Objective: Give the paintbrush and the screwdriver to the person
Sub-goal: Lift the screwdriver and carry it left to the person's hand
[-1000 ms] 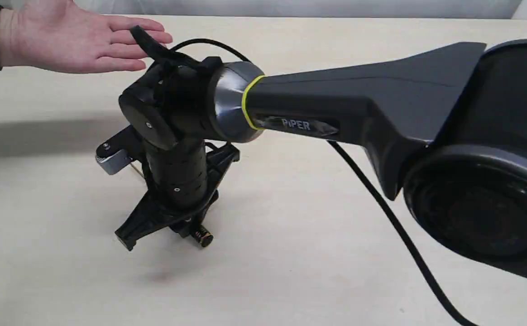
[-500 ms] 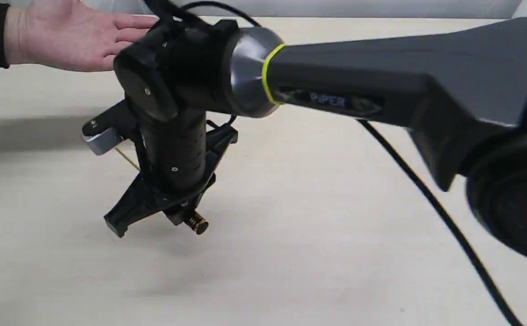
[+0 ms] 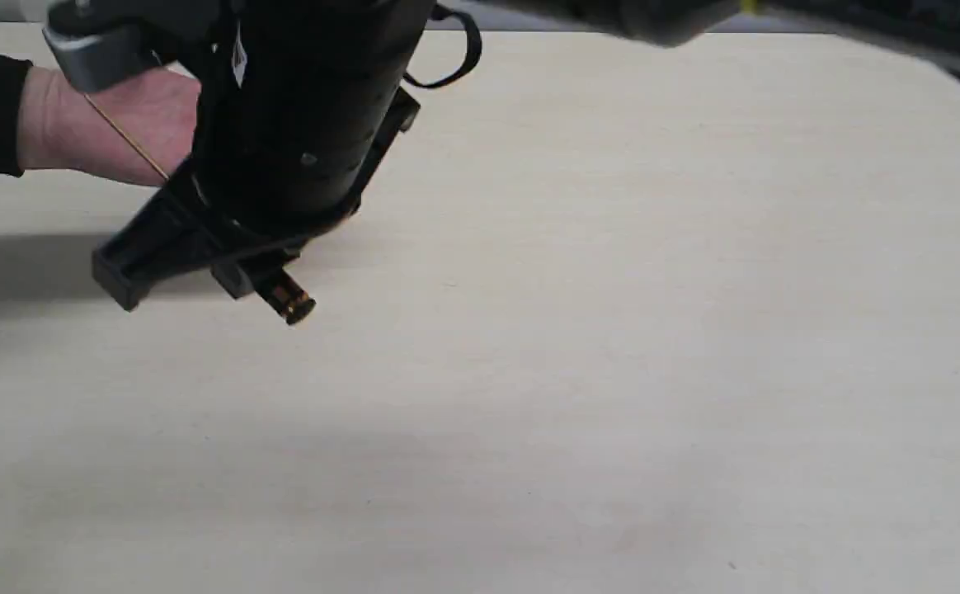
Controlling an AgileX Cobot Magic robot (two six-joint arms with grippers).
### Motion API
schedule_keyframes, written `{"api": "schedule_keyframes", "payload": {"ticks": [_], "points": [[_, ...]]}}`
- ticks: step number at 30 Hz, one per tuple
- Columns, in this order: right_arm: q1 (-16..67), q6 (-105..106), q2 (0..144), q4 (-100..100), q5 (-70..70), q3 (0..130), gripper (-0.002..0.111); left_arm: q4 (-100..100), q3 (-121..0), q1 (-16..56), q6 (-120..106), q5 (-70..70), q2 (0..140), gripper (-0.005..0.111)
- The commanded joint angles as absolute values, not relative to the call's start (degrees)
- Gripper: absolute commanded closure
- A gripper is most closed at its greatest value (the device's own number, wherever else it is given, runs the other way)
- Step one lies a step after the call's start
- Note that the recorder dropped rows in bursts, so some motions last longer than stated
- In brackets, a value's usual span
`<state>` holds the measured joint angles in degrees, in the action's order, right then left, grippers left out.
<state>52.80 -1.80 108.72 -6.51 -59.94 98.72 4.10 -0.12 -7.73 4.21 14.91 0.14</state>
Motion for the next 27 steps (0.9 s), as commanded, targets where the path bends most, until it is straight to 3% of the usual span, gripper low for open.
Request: {"api": "schedule_keyframes", "payload": {"ticks": [1,13,20,24,27], "points": [[52.7,-0.9,107.8,-6.1,-58.1,100.9,0.104,4.0,0.0,-7.2,4.3,14.3,0.0,0.107],[52.2,-2.2,120.3,-2.7,-59.4,117.9,0.104,3.8,0.0,-7.2,4.3,14.3,0.0,0.107],[49.5,-4.0,125.7,-2.1,-60.9,121.0,0.101,3.8,0.0,-7.2,4.3,14.3,0.0,0.107],[49.3,-4.0,125.8,-2.1,-61.1,121.0,0.085,3.8,0.0,-7.2,4.3,14.3,0.0,0.107],[49.3,-4.0,125.8,-2.1,-61.0,121.0,0.064,3.8,0.0,-7.2,4.3,14.3,0.0,0.107]]}}
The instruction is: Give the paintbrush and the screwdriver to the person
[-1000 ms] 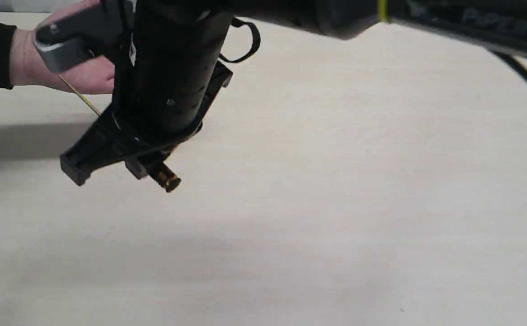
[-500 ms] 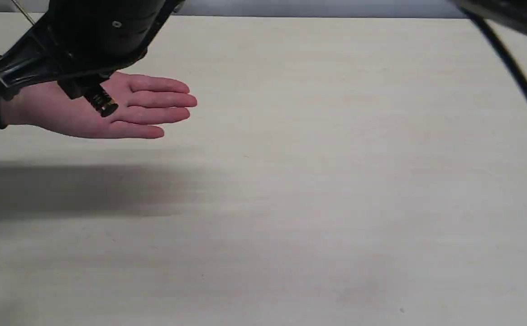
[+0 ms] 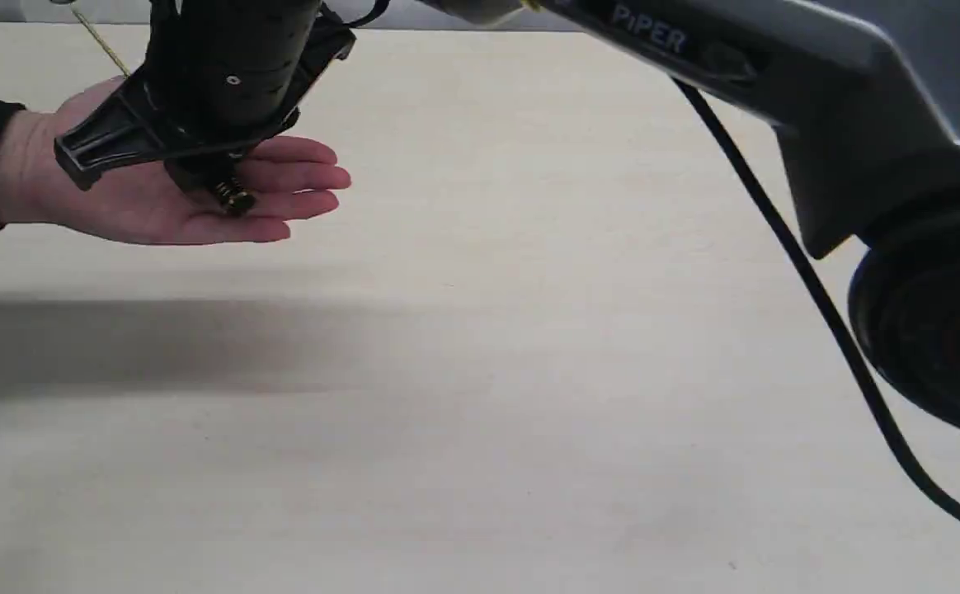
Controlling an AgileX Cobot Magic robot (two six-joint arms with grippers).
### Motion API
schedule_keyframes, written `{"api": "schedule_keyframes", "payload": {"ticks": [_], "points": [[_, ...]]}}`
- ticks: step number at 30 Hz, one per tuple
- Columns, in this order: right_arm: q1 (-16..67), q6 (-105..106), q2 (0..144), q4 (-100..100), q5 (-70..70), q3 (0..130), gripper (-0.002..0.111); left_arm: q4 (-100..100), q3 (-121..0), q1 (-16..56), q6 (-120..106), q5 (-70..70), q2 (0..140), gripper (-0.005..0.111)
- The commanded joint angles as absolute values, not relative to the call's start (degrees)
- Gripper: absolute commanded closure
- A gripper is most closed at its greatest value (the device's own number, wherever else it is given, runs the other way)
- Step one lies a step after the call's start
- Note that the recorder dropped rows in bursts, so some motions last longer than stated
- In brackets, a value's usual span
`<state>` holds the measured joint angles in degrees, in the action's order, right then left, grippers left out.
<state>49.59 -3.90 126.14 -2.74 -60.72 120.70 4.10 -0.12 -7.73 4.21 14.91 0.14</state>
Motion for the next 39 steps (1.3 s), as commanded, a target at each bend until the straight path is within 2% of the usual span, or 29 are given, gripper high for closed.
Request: {"api": "schedule_keyframes", "payload": {"ticks": [1,3,11,19,27,36,39], "points": [[49.3,-4.0,125.8,-2.1,-61.0,121.0,0.059,3.8,0.0,-7.2,4.3,14.3,0.0,0.107],[49.3,-4.0,125.8,-2.1,-60.9,121.0,0.056,3.8,0.0,-7.2,4.3,14.3,0.0,0.107],[49.3,-4.2,125.8,-1.7,-61.3,121.0,0.057,4.1,0.0,-7.2,4.3,14.3,0.0,0.107],[49.3,-4.2,125.8,3.7,-70.0,121.0,0.057,4.1,0.0,-7.2,4.3,14.3,0.0,0.107],[49.3,-4.1,122.7,3.7,-70.0,121.0,0.074,4.1,0.0,-7.2,4.3,14.3,0.0,0.107],[46.3,-3.4,116.5,4.0,-70.0,115.3,0.077,3.8,0.0,-7.2,4.3,14.4,0.0,0.107],[44.4,-3.2,112.9,5.0,-70.0,109.2,0.091,3.8,0.0,-7.2,4.3,14.3,0.0,0.107]]}}
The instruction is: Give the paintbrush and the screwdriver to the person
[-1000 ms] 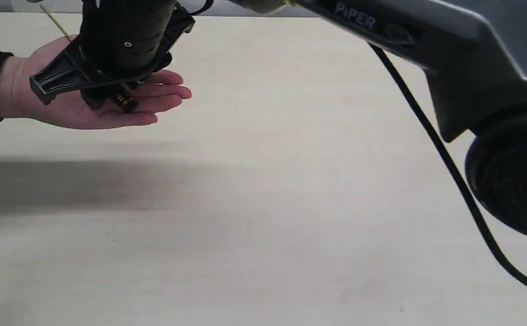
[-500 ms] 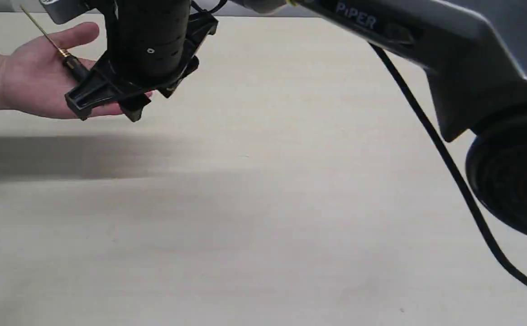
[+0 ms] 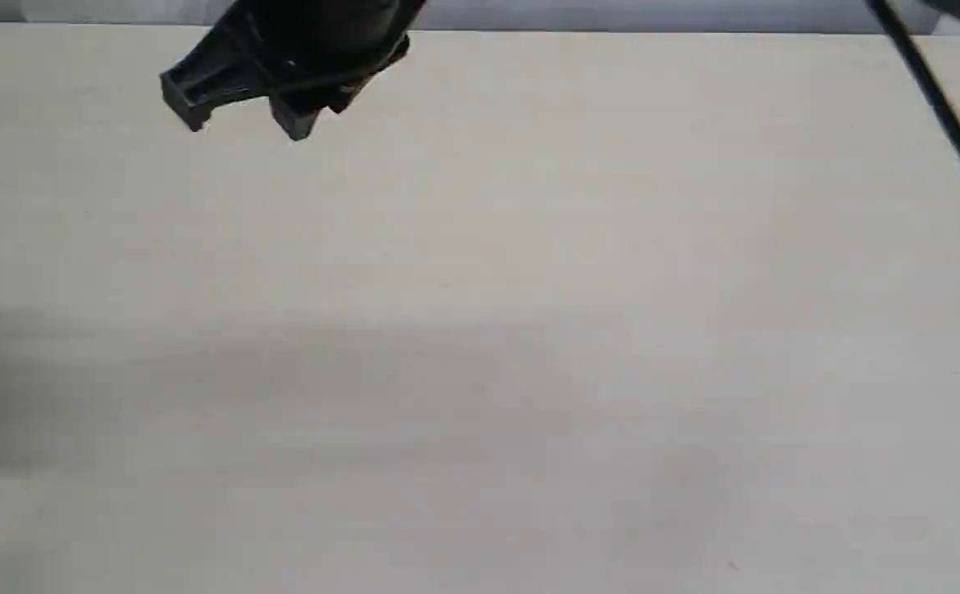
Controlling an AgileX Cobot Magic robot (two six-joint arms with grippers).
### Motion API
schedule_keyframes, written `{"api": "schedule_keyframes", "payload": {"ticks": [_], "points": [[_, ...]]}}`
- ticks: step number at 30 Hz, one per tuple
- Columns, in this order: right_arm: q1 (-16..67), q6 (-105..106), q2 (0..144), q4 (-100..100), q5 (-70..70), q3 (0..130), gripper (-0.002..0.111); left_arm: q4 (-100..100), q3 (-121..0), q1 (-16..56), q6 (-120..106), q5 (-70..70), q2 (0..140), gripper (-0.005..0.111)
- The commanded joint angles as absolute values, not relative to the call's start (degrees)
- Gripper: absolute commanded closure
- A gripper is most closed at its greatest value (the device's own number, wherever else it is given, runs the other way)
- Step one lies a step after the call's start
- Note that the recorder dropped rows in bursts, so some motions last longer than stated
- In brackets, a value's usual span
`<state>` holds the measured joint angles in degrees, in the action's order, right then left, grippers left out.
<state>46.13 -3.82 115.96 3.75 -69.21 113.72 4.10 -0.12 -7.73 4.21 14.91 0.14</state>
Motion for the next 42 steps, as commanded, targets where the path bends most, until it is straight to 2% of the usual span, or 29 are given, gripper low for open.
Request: {"api": "schedule_keyframes", "payload": {"ticks": [1,3,24,30,37,42], "points": [[43.6,-3.2,111.9,5.0,-70.0,106.8,0.096,3.8,0.0,-7.2,4.3,14.3,0.0,0.107],[41.9,-3.2,108.9,5.0,-68.0,101.9,0.104,3.8,0.0,-7.2,4.3,14.3,0.0,0.107],[23.4,-2.6,77.3,4.8,-42.8,56.8,0.104,3.8,0.0,-7.2,4.3,14.3,0.0,0.107],[22.7,-5.5,75.5,5.8,-41.5,52.5,0.104,4.1,0.0,-7.2,4.3,14.3,0.0,0.107],[22.7,-19.5,72.4,17.1,-39.5,46.1,0.104,4.1,0.0,-7.2,4.3,14.3,0.0,0.107],[22.7,-27.1,69.1,17.4,-33.1,38.4,0.104,4.1,0.0,-7.2,4.3,14.3,0.0,0.107]]}}
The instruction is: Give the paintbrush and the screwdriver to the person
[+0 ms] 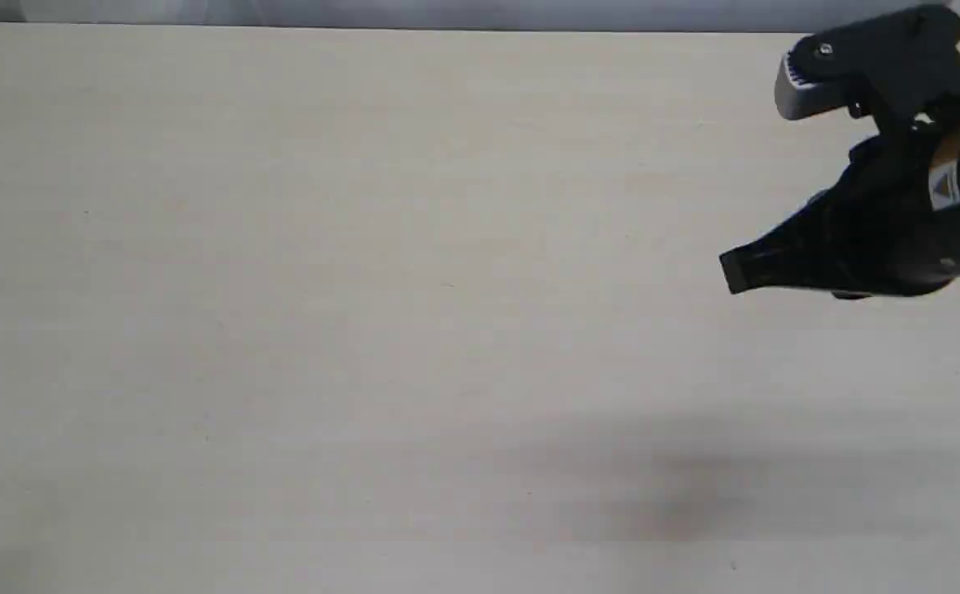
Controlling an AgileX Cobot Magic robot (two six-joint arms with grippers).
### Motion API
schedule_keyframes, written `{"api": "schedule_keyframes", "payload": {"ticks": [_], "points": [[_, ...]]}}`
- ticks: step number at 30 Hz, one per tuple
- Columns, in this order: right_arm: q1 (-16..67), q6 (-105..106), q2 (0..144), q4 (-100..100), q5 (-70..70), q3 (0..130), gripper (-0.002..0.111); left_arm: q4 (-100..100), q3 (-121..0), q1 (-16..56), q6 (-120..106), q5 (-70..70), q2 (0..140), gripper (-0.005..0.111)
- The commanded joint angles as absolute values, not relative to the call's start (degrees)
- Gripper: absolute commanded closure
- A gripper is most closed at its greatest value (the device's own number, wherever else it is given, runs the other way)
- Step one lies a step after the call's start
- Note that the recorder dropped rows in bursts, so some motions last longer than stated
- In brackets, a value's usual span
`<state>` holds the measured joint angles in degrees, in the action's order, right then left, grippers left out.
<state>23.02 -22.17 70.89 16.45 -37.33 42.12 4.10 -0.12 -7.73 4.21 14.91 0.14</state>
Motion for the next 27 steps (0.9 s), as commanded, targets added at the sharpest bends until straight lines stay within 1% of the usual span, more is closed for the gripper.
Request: {"api": "schedule_keyframes", "payload": {"ticks": [1,4,15,23,27], "points": [[22.7,-28.0,68.6,17.4,-31.4,37.5,0.104,4.1,0.0,-7.2,4.3,14.3,0.0,0.107],[22.7,-29.9,67.0,19.0,-27.9,33.7,0.104,4.1,0.0,-7.2,4.3,14.3,0.0,0.107],[22.7,-51.2,65.0,37.4,-20.0,23.5,0.104,3.9,0.0,-7.2,4.3,14.5,0.0,0.107],[22.7,-60.7,65.0,47.4,-19.8,21.2,0.104,3.9,0.0,-7.2,4.3,14.3,0.0,0.107],[22.7,-61.1,65.0,47.6,-20.7,21.0,0.104,3.9,0.0,-7.2,4.3,14.3,0.0,0.107]]}}
